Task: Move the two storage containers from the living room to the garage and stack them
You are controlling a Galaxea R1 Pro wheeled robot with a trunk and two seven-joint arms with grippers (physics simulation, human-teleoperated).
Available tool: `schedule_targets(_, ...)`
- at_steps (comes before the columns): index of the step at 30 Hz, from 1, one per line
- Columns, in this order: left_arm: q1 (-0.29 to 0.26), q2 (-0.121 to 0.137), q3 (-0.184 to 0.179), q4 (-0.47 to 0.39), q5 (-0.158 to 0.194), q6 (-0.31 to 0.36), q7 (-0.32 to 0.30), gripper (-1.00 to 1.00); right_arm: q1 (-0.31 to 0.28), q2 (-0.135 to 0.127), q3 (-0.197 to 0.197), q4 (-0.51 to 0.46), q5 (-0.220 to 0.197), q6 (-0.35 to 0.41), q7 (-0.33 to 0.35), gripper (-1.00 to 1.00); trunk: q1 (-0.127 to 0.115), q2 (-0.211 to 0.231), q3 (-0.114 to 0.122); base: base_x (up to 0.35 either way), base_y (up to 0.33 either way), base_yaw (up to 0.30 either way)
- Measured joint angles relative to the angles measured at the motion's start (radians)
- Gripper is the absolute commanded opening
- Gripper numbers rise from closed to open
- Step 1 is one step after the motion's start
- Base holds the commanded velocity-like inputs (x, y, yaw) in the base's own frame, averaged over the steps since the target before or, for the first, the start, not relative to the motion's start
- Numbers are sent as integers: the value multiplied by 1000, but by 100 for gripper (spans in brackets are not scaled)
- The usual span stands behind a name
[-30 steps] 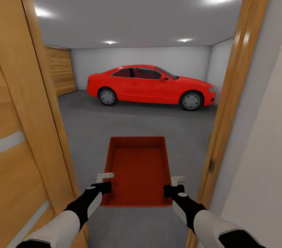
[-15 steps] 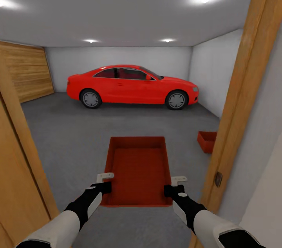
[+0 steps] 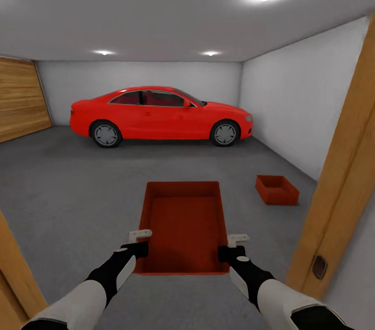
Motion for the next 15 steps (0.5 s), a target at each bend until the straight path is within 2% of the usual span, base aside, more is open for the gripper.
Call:
schedule_targets(4, 0, 0, 2, 0, 0, -4, -1, -100, 0, 0, 0, -3, 1, -1, 0, -100, 0, 0, 0, 177, 140, -1)
schedule_targets(15, 0, 0, -3, -2, 0, 3, 1, -100, 0, 0, -2, 2, 0, -1, 1, -100, 1, 0, 0, 8, 7, 0)
